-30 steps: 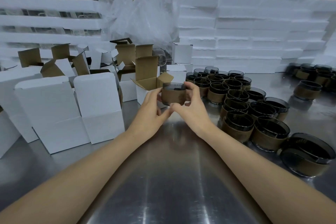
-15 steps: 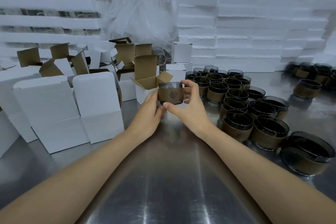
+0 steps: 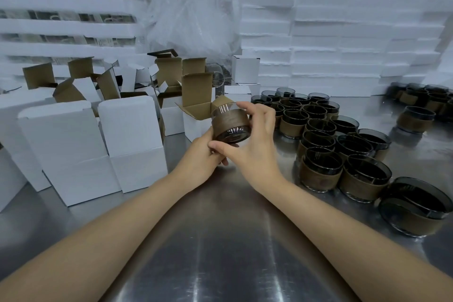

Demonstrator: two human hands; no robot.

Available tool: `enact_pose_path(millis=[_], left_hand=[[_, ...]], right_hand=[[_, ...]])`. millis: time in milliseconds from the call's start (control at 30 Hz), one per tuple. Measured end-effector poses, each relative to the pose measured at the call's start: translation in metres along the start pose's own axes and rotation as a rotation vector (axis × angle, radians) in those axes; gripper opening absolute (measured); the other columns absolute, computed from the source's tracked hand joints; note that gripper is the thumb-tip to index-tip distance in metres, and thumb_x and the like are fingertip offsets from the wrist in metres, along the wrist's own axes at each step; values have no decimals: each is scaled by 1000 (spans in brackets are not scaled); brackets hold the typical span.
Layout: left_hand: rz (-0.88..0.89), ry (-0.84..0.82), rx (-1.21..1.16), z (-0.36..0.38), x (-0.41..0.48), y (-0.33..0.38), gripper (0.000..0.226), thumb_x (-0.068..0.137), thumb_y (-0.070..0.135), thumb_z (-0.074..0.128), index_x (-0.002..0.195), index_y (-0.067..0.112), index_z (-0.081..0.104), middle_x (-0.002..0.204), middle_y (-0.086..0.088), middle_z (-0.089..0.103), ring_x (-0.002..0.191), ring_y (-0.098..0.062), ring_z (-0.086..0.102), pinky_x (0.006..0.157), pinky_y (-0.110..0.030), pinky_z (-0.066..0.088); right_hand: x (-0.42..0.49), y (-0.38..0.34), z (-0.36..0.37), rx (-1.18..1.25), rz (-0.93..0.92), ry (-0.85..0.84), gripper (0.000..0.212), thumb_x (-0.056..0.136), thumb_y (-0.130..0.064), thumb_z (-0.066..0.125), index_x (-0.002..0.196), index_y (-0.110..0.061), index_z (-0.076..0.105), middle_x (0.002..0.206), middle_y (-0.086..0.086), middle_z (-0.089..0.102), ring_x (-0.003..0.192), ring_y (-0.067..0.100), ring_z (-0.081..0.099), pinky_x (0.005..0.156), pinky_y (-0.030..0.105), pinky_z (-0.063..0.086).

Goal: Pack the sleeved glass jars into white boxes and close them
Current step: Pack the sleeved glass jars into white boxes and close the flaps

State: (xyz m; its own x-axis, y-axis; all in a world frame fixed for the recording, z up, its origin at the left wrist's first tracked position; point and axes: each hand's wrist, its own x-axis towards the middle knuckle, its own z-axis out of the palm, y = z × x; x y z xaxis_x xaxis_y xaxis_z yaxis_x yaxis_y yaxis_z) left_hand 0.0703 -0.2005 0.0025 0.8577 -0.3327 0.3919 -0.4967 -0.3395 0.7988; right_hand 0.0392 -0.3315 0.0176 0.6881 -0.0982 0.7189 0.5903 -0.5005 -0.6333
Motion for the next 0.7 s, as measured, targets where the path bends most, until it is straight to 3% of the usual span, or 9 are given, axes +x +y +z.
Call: enact_pose_path(millis=[100, 267, 400, 500, 600, 700], left_hand=[[-8, -9, -10, 0, 0, -1, 38, 90, 3, 56, 124, 19, 52, 97, 4, 70, 81, -21, 69, 74, -35, 57], [6, -21, -46, 0, 0, 0, 46, 90, -1, 54, 131, 19, 46, 100, -3, 68, 86, -28, 67, 74, -38, 57], [21, 39, -70, 1, -1, 2, 55, 92, -2, 51, 133, 32, 37, 99, 8, 66, 83, -13, 64, 75, -29, 54], [53, 93, -103, 1, -3, 6, 52, 98, 8, 48, 142, 31, 30, 114, 8, 61, 90, -14, 63, 78, -28, 54], [73, 97, -85, 0, -4, 10, 57, 100, 14, 46, 148, 31, 21, 127, 15, 53, 100, -9, 62, 82, -20, 53], [67, 80, -65, -1, -5, 11, 60, 101, 15, 46, 151, 28, 17, 134, 9, 50, 102, -12, 63, 90, -28, 53]], right_hand=[[0, -5, 1, -34, -34, 17, 78, 55, -21, 89, 124, -19, 53, 118, 0, 34, 118, 20, 37, 103, 33, 37], [0, -4, 2, -25, -61, 29, 81, 54, -20, 89, 126, -20, 50, 117, -2, 33, 117, 20, 36, 102, 40, 40], [1, 1, 2, 52, -41, 8, 82, 59, -20, 88, 129, -21, 45, 122, 0, 34, 121, 19, 40, 103, 33, 40], [4, 5, -2, 215, 72, -30, 77, 67, -20, 86, 127, -30, 38, 127, 0, 42, 119, 13, 48, 99, 21, 42], [7, 12, -4, 349, 213, -126, 69, 76, -17, 80, 128, -28, 36, 130, -2, 49, 119, 13, 53, 105, 33, 43], [8, 19, -6, 444, 311, -168, 65, 79, -16, 78, 127, -27, 36, 132, 4, 52, 118, 11, 55, 106, 35, 44]])
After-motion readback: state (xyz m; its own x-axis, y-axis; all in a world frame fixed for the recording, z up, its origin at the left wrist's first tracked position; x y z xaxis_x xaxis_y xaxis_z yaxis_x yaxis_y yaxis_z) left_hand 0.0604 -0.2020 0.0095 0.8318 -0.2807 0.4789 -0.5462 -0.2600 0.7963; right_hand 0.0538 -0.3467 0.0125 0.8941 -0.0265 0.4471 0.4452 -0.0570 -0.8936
